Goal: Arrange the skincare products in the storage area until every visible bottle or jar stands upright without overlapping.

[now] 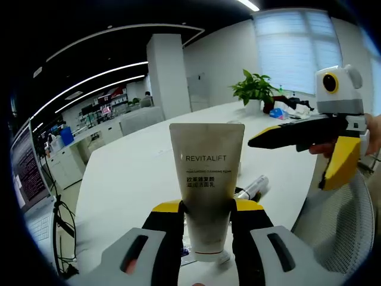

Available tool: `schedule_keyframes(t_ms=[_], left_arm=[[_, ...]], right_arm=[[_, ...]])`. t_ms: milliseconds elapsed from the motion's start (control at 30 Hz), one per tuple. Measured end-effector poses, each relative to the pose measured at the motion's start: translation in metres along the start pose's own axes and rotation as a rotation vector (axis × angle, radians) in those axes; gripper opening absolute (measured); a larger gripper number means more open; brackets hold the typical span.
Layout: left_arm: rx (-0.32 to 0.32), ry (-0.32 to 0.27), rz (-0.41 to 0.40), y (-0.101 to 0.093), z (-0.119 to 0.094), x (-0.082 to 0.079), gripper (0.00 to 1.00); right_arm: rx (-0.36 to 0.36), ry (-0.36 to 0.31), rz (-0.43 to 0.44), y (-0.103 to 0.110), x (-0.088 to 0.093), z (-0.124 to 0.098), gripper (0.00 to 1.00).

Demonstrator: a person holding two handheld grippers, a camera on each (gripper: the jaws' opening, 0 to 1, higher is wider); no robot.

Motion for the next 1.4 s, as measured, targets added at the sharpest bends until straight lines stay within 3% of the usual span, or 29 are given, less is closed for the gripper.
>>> schedule_keyframes(t_ms=[300, 500, 733, 833, 967, 1100, 1233, 1400], left_arm=[[0.061, -0.014, 0.037, -0.025, 0.013, -0.011, 0.27], [0.083, 0.013, 0.084, -0.033, 0.020, -0.013, 0.27], [0.084, 0.007, 0.067, -0.033, 0.023, -0.014, 0.28], [0.125, -0.023, 0.032, -0.035, 0.024, -0.015, 0.28], [0.174, -0.027, 0.049, -0.039, 0.026, -0.020, 0.28], [0.263, -0.030, 0.091, -0.043, 0.026, -0.023, 0.27], [0.387, 0.008, 0.148, -0.047, 0.023, -0.023, 0.22], [0.483, 0.014, 0.153, -0.053, 0.026, -0.024, 0.26]], right_arm=[[0.014, 0.055, -0.036, -0.015, -0.006, 0.013, 0.39], [0.024, 0.103, -0.075, -0.015, -0.003, 0.010, 0.17], [0.060, 0.106, -0.086, -0.017, -0.005, 0.005, 0.11], [0.044, 0.107, -0.114, -0.021, -0.007, 0.000, 0.09], [0.041, 0.104, -0.139, -0.025, -0.012, -0.008, 0.08], [-0.031, 0.112, -0.166, -0.030, -0.021, -0.014, 0.07], [-0.173, 0.158, -0.288, -0.028, -0.030, -0.023, 0.07], [-0.320, 0.190, -0.376, -0.022, -0.042, -0.031, 0.06]])
Point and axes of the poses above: the point that each gripper's makers call its tool centre point, and the gripper's own axes: z roughly forward along the fingers, y roughly to its left, x roughly out of its underside, the point moved 9 cm from there along -z, roughly backward along the fingers, and after that the axes turned 11 degrees about x, right-handed, at the moved point
